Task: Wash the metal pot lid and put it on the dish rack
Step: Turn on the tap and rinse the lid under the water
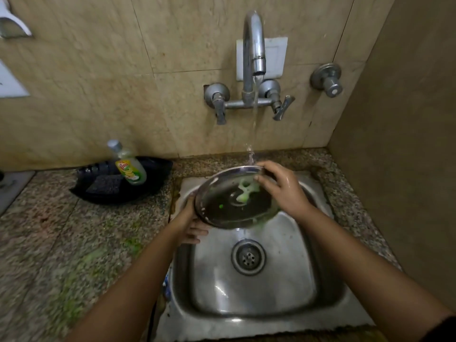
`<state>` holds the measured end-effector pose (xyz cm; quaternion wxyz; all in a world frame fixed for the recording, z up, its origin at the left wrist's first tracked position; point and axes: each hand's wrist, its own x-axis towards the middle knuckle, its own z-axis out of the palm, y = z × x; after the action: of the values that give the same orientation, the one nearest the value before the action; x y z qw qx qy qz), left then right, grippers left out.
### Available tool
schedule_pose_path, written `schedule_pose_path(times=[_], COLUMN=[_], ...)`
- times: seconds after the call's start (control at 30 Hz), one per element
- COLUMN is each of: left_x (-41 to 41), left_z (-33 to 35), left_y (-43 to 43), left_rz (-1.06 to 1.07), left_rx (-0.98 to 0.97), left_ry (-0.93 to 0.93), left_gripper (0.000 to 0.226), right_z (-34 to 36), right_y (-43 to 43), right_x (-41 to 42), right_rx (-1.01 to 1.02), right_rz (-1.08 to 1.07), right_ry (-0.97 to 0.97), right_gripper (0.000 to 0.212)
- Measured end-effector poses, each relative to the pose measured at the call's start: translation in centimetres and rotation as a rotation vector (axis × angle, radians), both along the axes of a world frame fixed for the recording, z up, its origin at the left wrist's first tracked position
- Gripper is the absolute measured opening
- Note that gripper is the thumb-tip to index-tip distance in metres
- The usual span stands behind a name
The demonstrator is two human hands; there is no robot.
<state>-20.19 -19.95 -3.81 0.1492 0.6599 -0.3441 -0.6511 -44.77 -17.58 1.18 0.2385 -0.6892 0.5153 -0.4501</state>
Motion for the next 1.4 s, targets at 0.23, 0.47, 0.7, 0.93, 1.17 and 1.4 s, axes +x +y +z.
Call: schedule_pose_path(times=[0.23, 0.47, 0.7, 0.93, 1.17, 1.4], left_x=[-0.6, -1.2, -2.3, -4.9, -4.2, -7.0], left_z=[-0.7, -2.1, -1.1, -0.2, 2.2, -0.3], left_y=[1.3, 2.1, 1.7, -0.2, -1.7, -2.2], left_rz=[0.283, 0.433, 0.62, 0.605, 0.664, 0.478], left_rx=[-0.062, -0.257, -0.307, -0.304, -0.399, -0.322], left_ry=[0.773, 0.561, 0.451, 0.424, 0.366, 0.448], left_gripper=[0.086, 0.06, 0.047, 0.057, 0.05, 0.067], right_z=[-3.8, -5.0, -5.8, -5.6, -5.2, -2.8], right_y=[-1.1, -1.3, 1.8, 0.1, 0.5, -3.0], right_x=[1.0, 2.0, 0.8, 4.9, -0.1, 5.6], right_rx=[0.508, 0.727, 0.292, 0.321, 0.268, 0.165], right_rz=[-0.294, -0.372, -0.29, -0.075, -0.066, 0.086], right_ry=[-0.56, -0.667, 0.475, 0.807, 0.883, 0.729], right_gripper=[0.012, 0.016, 0.058, 0.077, 0.079, 0.065])
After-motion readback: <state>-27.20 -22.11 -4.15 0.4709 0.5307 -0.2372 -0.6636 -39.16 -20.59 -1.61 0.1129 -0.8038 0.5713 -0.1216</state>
